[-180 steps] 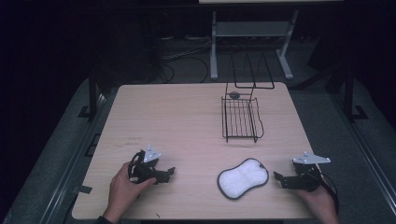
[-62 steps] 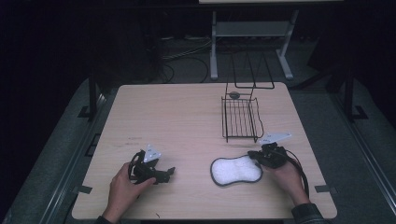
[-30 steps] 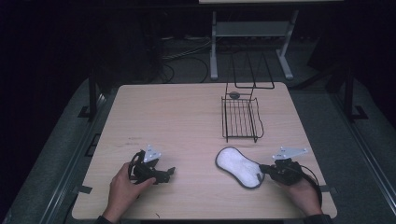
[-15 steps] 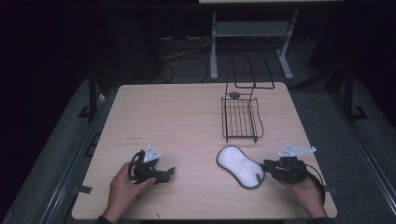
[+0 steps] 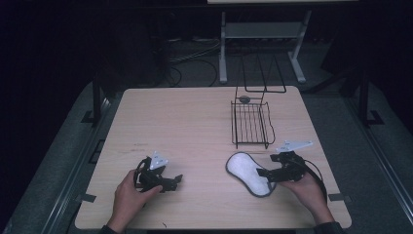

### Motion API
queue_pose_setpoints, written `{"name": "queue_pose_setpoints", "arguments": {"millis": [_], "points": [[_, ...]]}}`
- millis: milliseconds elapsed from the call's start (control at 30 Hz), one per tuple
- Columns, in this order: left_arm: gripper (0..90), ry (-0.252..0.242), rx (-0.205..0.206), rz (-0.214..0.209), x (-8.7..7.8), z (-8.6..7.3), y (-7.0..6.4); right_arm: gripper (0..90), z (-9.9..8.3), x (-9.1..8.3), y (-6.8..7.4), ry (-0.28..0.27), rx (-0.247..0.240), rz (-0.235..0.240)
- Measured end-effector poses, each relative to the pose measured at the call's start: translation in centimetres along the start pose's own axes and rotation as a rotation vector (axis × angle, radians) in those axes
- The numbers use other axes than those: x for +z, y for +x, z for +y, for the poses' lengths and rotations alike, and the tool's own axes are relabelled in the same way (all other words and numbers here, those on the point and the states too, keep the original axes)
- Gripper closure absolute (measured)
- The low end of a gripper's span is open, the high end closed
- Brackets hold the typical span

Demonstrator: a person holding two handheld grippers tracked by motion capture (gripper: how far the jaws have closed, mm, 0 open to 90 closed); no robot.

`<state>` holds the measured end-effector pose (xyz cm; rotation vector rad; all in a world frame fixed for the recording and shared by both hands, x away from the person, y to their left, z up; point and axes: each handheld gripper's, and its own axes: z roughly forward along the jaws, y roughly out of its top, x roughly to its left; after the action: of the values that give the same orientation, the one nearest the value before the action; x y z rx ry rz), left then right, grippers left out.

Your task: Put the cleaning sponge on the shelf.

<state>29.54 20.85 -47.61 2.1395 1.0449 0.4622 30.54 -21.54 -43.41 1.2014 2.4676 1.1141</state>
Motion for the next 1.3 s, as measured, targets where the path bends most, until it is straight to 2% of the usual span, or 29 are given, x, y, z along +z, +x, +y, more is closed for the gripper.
{"name": "queue_pose_setpoints", "arguments": {"millis": [100, 200, 333, 633, 1300], "points": [[12.5, 0.001, 0.001, 0.000, 0.0, 0.0, 0.0, 17.4, 0.4, 0.7, 0.2, 0.002, -0.009, 0.011], [12.4, 0.001, 0.000, 0.000, 0.0, 0.0, 0.0, 13.9, 1.1, 1.9, 0.5, 0.029, -0.027, 0.005], [12.5, 0.000, 0.000, 0.000, 0.0, 0.0, 0.0, 13.5, 1.3, 2.5, 0.7, 0.038, -0.028, 0.012], [12.5, 0.001, 0.001, 0.001, 0.0, 0.0, 0.0, 10.2, 0.9, 4.1, 1.2, 0.090, -0.043, -0.002], [12.5, 0.001, 0.000, 0.000, 0.0, 0.0, 0.0, 11.8, 0.8, 5.4, 2.0, 0.145, -0.079, 0.003]]}}
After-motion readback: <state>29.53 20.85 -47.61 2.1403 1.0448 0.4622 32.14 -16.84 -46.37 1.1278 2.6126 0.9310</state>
